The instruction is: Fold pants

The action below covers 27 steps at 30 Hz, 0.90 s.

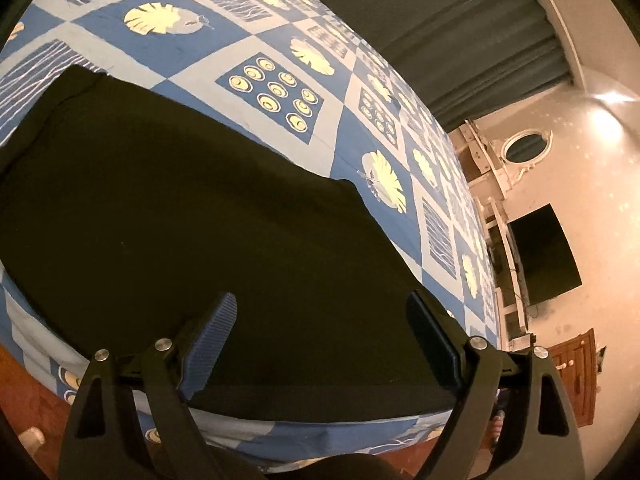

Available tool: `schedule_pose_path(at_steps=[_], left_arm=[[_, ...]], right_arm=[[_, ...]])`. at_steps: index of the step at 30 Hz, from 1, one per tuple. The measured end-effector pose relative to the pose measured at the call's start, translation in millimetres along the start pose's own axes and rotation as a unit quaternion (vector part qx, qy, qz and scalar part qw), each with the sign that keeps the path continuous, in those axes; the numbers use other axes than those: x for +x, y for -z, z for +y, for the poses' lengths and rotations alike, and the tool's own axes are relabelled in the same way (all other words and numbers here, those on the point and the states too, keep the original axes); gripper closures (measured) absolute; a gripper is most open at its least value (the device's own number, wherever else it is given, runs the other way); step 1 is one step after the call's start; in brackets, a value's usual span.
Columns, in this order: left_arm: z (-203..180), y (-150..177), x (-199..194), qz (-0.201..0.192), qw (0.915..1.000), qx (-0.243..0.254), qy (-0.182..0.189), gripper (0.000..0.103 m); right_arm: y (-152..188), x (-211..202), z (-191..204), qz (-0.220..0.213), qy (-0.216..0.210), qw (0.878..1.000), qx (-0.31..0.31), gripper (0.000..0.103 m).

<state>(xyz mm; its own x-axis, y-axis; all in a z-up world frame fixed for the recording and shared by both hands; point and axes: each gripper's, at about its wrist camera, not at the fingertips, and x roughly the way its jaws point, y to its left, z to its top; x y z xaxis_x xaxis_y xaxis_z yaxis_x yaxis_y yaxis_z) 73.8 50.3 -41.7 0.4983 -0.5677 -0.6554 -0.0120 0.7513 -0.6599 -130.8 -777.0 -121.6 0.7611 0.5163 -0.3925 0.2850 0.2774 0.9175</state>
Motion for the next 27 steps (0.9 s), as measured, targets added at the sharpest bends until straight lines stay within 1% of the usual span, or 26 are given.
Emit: schedule_pose_path(at_steps=[3, 4, 6, 7, 8, 11, 14, 16, 18, 19, 21, 23, 27], left_arm=[[-1.5, -0.4, -2.3, -0.002, 0.9998, 0.015, -0.009, 0.018], [-1.5, -1.3, -3.1, -0.005, 0.9996, 0.020, -0.018, 0.018], [1.5, -3.9, -3.8, -0.014, 0.9990, 0.023, -0.036, 0.018], [3.3, -4.9, -3.7, -0.016, 0.9987, 0.022, -0.043, 0.018], [6.1, -6.1, -3.4, -0.018, 0.9984, 0.019, -0.049, 0.017], [14.7, -8.2, -3.3, -0.015, 0.9985, 0.002, -0.053, 0.017], [22.5, -9.5, -4.7, -0.014, 0.9980, -0.014, -0.060, 0.017], [25.7, -9.6, -6.6, -0.018, 0.9975, -0.019, -0.066, 0.017], [28.3, -9.8, -8.1, -0.020, 0.9973, -0.024, -0.067, 0.017], [29.5, -10.0, -8.5, -0.020, 0.9972, -0.026, -0.067, 0.017], [30.8, -10.1, -8.8, -0.020, 0.9972, -0.029, -0.066, 0.017], [31.7, -10.9, -7.6, -0.016, 0.9975, -0.033, -0.061, 0.017], [27.8, -9.4, -7.1, -0.012, 0.9976, -0.020, -0.065, 0.017]], right_arm=[[0.2, 1.4, 9.2, 0.010, 0.017, 1.000, -0.021, 0.023], [0.0, 2.5, 12.0, 0.013, 0.021, 0.999, -0.028, 0.026], [-2.7, 8.4, 13.0, 0.024, 0.032, 0.999, -0.037, 0.045], [-3.1, 8.4, 11.9, 0.030, 0.035, 0.998, -0.036, 0.066], [-3.2, 11.7, 10.5, 0.037, 0.047, 0.998, -0.036, 0.080], [-3.8, 14.6, 13.7, 0.034, 0.069, 0.996, -0.045, 0.088], [-0.5, 15.9, 30.5, 0.021, 0.092, 0.993, -0.075, 0.091], [4.0, 7.7, 53.3, -0.006, 0.116, 0.987, -0.115, 0.092], [9.9, -3.9, 72.8, -0.039, 0.125, 0.980, -0.151, 0.092], [12.4, -5.3, 75.6, -0.045, 0.132, 0.977, -0.158, 0.092], [11.6, 2.0, 63.5, -0.024, 0.173, 0.973, -0.152, 0.092], [9.8, 7.4, 47.8, -0.012, 0.195, 0.971, -0.136, 0.092], [10.2, 9.9, 32.7, -0.024, 0.180, 0.977, -0.111, 0.092]])
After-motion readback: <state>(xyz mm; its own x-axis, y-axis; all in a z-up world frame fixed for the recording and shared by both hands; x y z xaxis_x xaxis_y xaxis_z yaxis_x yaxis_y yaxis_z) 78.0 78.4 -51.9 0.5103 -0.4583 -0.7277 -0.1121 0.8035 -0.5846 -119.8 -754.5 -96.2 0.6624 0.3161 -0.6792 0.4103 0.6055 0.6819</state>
